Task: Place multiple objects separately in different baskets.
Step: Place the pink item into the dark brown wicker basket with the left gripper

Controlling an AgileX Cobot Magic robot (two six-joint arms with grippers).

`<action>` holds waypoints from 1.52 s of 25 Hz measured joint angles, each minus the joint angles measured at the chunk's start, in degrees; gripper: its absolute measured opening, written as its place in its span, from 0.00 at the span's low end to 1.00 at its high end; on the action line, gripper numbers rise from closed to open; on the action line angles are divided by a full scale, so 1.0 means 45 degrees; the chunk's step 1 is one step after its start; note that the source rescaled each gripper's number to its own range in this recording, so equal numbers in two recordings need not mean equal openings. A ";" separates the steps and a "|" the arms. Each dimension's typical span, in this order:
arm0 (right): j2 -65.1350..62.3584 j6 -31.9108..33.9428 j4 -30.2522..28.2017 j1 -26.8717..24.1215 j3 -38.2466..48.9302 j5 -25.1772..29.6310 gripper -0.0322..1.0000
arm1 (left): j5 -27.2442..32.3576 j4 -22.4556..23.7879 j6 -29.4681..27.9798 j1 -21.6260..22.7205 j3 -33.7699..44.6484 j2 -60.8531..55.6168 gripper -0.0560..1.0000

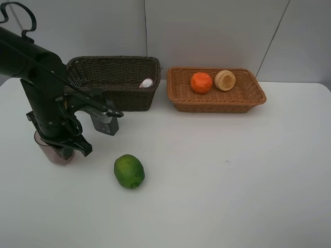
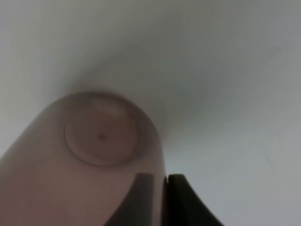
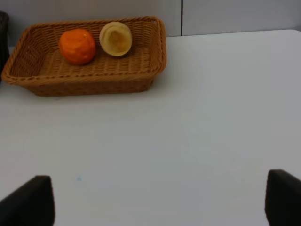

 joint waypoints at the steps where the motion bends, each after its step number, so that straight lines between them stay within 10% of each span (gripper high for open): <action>1: 0.0000 0.0000 0.0000 0.0000 0.0000 0.0000 0.97 | 0.0109 -0.0025 0.0000 0.0000 0.0000 -0.0046 0.06; 22: 0.0000 0.0000 0.0000 0.0000 0.0000 0.0000 0.97 | 0.1654 -0.1093 -0.0311 0.0000 -0.0165 -0.4513 0.06; 38: 0.0000 0.0000 0.0000 0.0000 0.0000 0.0000 0.97 | -0.1308 -0.0626 -0.0330 0.0798 -0.5899 -0.3099 0.06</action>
